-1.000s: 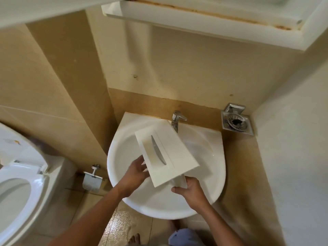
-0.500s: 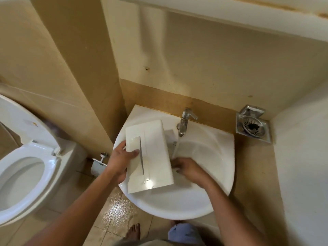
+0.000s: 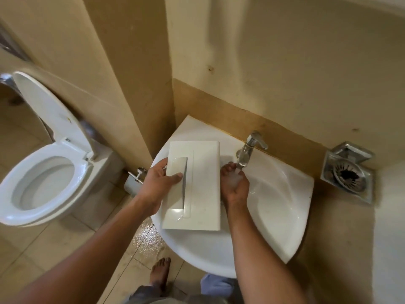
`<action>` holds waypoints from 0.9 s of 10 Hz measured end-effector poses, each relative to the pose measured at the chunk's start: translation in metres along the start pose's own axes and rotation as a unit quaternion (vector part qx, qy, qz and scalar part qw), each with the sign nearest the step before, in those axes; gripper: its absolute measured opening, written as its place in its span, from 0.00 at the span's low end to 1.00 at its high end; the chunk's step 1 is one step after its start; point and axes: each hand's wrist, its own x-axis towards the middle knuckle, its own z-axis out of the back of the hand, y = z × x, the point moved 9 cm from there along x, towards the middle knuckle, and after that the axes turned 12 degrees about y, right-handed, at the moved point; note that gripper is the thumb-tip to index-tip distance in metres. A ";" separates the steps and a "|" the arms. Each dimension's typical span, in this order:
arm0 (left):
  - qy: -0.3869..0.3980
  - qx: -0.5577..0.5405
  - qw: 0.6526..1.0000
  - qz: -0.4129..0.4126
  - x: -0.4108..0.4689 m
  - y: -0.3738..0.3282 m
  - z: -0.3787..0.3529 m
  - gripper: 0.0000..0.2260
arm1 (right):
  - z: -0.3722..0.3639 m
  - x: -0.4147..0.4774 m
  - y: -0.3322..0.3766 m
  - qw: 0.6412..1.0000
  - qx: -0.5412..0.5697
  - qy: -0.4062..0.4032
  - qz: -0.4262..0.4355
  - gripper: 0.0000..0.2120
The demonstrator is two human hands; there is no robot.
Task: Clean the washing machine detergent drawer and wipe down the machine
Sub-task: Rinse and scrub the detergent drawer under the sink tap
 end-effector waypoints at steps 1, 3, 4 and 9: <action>-0.004 0.009 1.000 0.003 0.002 0.001 -0.003 0.17 | 0.001 0.004 0.008 0.999 -0.038 0.001 0.019 0.06; 0.000 0.023 1.000 0.011 0.008 0.000 -0.003 0.17 | 0.005 -0.010 0.052 0.893 -0.413 -0.079 0.163 0.03; 0.002 0.029 1.000 0.005 0.010 0.000 -0.004 0.16 | 0.016 -0.021 0.022 0.992 -0.112 0.033 -0.048 0.12; -0.075 0.060 0.994 -0.049 0.013 -0.006 -0.032 0.15 | -0.110 -0.116 -0.009 0.669 -0.725 0.121 0.109 0.13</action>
